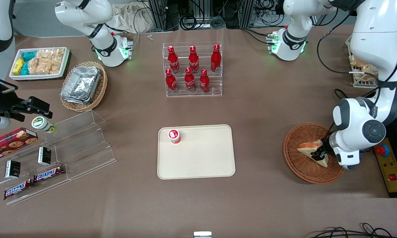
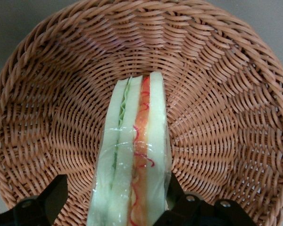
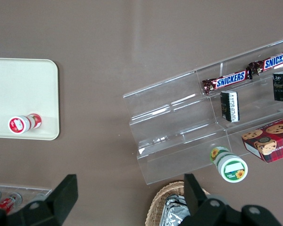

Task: Place sandwich from basket to tray
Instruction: 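Close the left gripper on the wrapped sandwich, then lift the sandwich and carry it with the left gripper to the white tray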

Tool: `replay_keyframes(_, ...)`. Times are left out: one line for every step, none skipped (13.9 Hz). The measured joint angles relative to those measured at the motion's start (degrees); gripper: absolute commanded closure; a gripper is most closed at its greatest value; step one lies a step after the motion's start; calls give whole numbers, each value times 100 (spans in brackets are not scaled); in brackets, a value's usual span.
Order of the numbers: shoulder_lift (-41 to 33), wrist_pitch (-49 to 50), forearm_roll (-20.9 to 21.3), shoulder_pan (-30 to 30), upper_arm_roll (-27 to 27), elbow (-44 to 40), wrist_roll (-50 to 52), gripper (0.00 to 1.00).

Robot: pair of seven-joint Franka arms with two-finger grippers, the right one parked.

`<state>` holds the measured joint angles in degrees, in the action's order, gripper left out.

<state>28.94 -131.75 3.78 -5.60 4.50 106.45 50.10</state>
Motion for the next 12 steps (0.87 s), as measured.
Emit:
replay_keyframes(-4, -5, 0, 0, 1, -1, 41, 78)
replay_keyframes(-9, -6, 0, 1, 5, -5, 119, 100)
replay_keyframes(-19, -6, 0, 6, 13, -15, 235, 100)
replay_keyframes(-36, -5, 0, 18, 24, -30, 368, 100)
replay_keyframes(-65, 24, 2, 40, 36, -51, 496, 100)
replay_keyframes(-121, 174, 3, 72, 37, -107, 580, 100)
replay_keyframes(-207, 523, 3, 95, 44, -245, 624, 100)
replay_keyframes(-328, 1022, 3, 103, 57, -462, 633, 100)
replay_keyframes(-473, 1612, 3, 104, 75, -743, 632, 100)
replay_keyframes(-617, 2238, 3, 103, 112, -1068, 598, 100)
replay_keyframes(-736, 2843, 3, 101, 198, -1417, 533, 100)
replay_keyframes(-825, 3402, 2, 104, 342, -1775, 475, 100)
